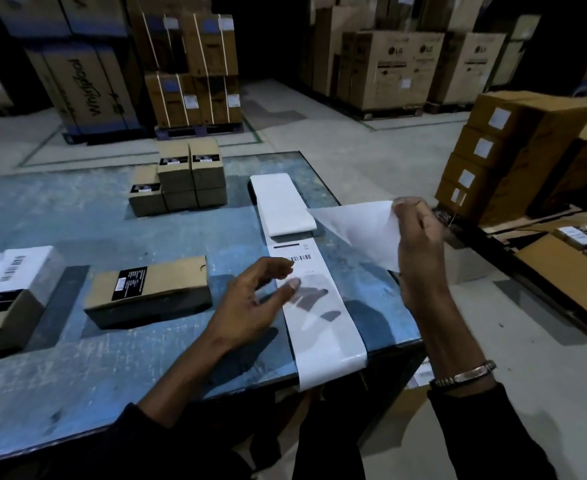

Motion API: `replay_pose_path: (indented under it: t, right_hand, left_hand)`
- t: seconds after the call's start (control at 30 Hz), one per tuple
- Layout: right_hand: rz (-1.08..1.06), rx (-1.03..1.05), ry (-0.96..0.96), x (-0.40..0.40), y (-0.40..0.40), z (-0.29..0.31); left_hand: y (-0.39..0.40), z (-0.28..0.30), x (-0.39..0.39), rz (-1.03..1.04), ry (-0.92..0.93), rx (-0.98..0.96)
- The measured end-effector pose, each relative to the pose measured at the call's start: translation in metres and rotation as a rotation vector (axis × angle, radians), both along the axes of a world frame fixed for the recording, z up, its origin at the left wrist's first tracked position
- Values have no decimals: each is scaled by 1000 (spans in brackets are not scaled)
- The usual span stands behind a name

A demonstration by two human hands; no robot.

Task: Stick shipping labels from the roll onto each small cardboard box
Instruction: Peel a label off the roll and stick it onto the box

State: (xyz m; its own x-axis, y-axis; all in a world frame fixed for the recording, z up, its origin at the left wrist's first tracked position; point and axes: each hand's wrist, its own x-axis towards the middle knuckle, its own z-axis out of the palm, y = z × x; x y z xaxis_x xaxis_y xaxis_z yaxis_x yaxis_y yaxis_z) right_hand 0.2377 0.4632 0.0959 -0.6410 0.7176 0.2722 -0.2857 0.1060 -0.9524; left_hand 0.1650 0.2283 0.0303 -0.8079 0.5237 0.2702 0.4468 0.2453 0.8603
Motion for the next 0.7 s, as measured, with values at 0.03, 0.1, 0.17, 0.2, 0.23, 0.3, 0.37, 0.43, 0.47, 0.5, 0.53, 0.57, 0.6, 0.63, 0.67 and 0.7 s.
replay_pose_path:
  t: [0.03, 0.1, 0.17, 0.2, 0.23, 0.3, 0.37, 0.43, 0.47, 0.5, 0.53, 0.57, 0.6, 0.63, 0.67, 0.7]
  right_hand:
    - [27, 84, 9, -1, -10, 6]
    - [105, 241, 41, -2, -30, 16]
    - [194, 390, 57, -3, -50, 20]
    - [237, 445, 60, -3, -60, 20]
    - [282, 486, 64, -3, -71, 21]
    - [369, 550, 62, -1, -93, 22]
    - [454, 624, 52, -1, -113, 20]
    - [506, 690, 49, 0, -130, 17]
    - [524, 720, 43, 0, -138, 15]
    - [545, 749, 42, 1, -144, 14]
    - [563, 789, 56, 0, -149, 12]
    - [571, 836, 81, -1, -155, 10]
    - [563, 885, 110, -3, -159, 9]
    - [560, 928, 136, -3, -162, 6]
    - [558, 949, 145, -5, -164, 4]
    - [555, 940, 125, -6, -166, 1]
  left_hand:
    - [0, 7, 1, 80, -79, 111]
    - [-8, 28, 1, 229, -293, 297]
    - [-25, 49, 0, 327, -464, 338]
    - [-35, 57, 0, 340, -528, 329]
    - [-47, 62, -1, 334, -588, 321]
    - [-69, 69, -2, 288, -675, 303]
    - [-87, 71, -5, 272, -713, 301]
    - [-102, 71, -11, 298, -715, 339]
    - [-108, 71, -14, 316, -703, 351]
    - [-113, 71, -17, 337, -679, 355]
    - [-119, 71, -20, 360, -649, 358]
    - [-126, 71, -24, 373, -621, 374]
    - [-132, 72, -29, 362, -606, 410]
    - [-137, 72, -33, 338, -598, 445]
    - [-143, 73, -39, 318, -581, 455]
    - [-149, 73, -44, 309, -555, 434]
